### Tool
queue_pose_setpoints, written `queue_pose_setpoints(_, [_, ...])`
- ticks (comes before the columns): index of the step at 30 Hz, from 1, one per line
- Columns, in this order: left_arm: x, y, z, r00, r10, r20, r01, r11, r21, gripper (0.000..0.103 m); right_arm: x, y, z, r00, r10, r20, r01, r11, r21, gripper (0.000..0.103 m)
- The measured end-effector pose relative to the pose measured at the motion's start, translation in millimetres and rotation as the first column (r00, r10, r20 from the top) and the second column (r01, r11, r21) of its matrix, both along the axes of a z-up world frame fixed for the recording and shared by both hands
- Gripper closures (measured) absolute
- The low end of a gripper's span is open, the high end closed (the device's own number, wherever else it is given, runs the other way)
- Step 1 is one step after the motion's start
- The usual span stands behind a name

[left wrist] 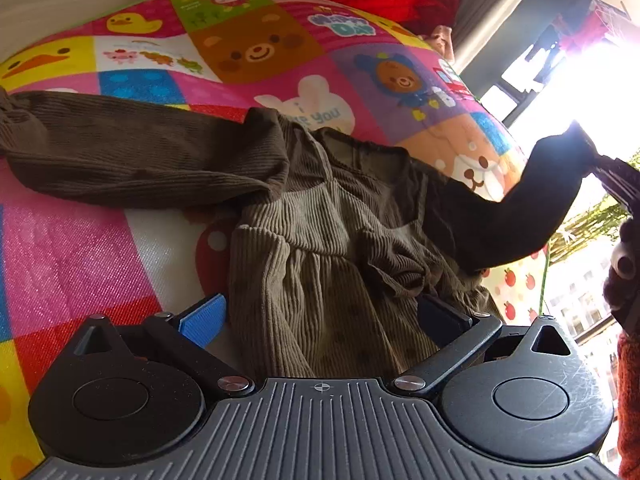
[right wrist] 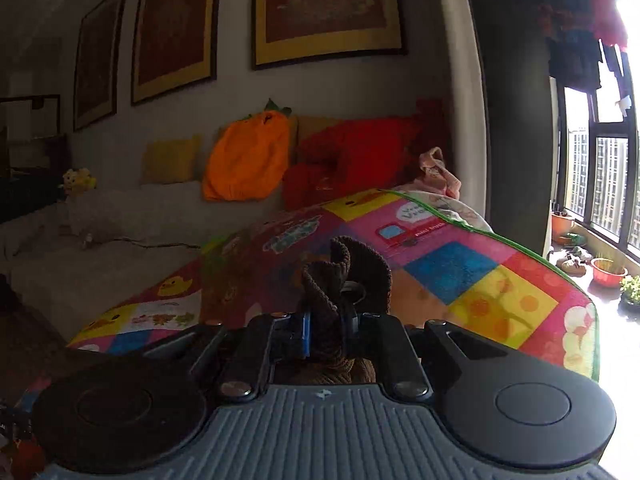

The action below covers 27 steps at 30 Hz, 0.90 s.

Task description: Fold clothes

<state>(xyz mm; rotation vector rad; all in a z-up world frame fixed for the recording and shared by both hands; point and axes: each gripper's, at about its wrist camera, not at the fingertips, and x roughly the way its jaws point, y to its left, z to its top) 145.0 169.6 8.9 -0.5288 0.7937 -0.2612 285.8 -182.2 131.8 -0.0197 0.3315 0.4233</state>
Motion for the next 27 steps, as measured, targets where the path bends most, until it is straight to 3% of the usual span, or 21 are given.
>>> queue_pose_setpoints(5, [-15,15,-3,0.999,0.044,-0.009,-0.044,0.999,-0.016,0.000,20,69,-17,0.989,0.133,-0.067,-0.134,0.991,-0.023,0.091])
queue_pose_setpoints(10, [-23,40,-7,0.991,0.128,-0.026,-0.128,0.991,-0.035,0.000,40,137,-34,0.956,0.260,-0.137,-0.267,0.963,-0.037,0.090])
queue_pose_setpoints(13, [-23,55,-10,0.979,0.202,-0.039,-0.204,0.978,-0.039,0.000,49,167,-42,0.933,0.316,-0.170,-0.327,0.944,-0.037,0.073])
queue_pose_setpoints(16, [-18,71,-11,0.955,0.293,-0.049,-0.295,0.955,-0.037,0.000,37,143,-44,0.945,0.286,-0.159,-0.292,0.956,-0.016,0.062])
queue_pose_setpoints(20, [-4,95,-15,0.890,0.456,-0.013,-0.455,0.890,0.013,0.000,21,110,-46,0.959,0.245,-0.146,-0.246,0.969,0.012,0.053])
queue_pose_setpoints(25, [26,122,-24,0.777,0.630,-0.011,-0.627,0.775,0.079,0.000,1,70,-48,0.973,0.192,-0.131,-0.187,0.981,0.048,0.050])
queue_pose_setpoints(27, [38,126,-27,0.765,0.644,-0.013,-0.641,0.763,0.085,0.000,-7,53,-49,0.977,0.171,-0.125,-0.164,0.984,0.063,0.049])
